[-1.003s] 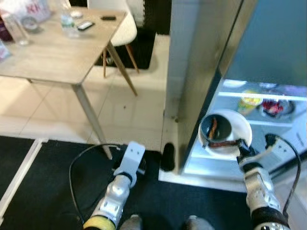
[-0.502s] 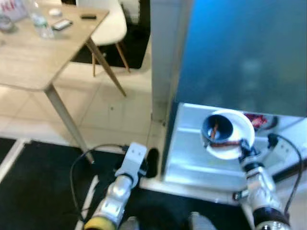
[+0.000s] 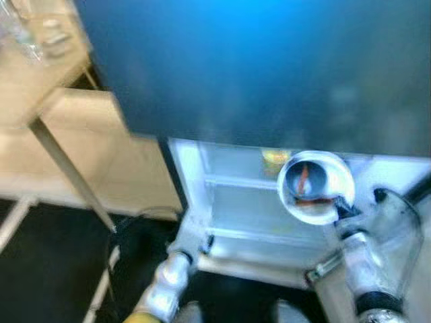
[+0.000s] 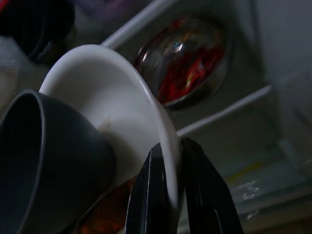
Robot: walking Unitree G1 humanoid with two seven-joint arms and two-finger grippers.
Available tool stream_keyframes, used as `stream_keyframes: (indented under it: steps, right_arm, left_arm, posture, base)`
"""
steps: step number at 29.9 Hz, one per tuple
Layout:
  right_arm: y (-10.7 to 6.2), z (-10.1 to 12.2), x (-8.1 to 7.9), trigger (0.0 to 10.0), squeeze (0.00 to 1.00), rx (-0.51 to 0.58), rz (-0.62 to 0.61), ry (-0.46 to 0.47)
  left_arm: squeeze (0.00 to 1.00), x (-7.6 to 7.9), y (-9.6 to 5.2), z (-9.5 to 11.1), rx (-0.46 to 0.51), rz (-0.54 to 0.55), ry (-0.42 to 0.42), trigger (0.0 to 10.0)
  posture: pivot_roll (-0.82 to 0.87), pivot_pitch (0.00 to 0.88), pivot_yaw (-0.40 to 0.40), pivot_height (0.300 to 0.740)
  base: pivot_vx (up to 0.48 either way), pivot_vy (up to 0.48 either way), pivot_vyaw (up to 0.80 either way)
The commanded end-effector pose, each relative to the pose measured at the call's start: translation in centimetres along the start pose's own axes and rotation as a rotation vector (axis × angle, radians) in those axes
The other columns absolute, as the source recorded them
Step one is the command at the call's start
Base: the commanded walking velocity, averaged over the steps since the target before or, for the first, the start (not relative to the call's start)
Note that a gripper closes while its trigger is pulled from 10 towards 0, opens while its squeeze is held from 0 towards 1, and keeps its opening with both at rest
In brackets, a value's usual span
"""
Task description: Restocking fridge
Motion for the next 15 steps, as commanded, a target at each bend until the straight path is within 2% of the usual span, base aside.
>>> stream_keyframes:
  steps: [1,15]
  right_arm:
    - [-0.24,2.42,1.52,10.0,0.00,0.071,-0.030,-0.022]
    - [-0.25,2.08,0.95,10.0,0.00,0.063,-0.002,-0.045]
  left_arm:
    - [0.00,-0.66,-0.53,-1.37,-0.041,0.017,-0.013,10.0]
    - [0.00,-0.94,-0.80,-1.47,-0.040,0.027,-0.021,10.0]
  posture:
    - [-0.05,0.127,-0.006,0.740]
    - [-0.05,0.128,-0.006,0.740]
  base:
    - [0.000,0.000,0.00]
    - [0.000,0.000,0.00]
Point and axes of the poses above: a point about 5 cm out from each wrist's last joint towards the gripper, its own y axis pointing out of the wrist towards the gripper, its own z axis along the axis of the wrist's last joint, x = y × z, the point moved 4 cm from there along y, pointing out of the wrist towards the gripper, and after that the axes turned 3 degrees about -y, right-handed, at the moved point
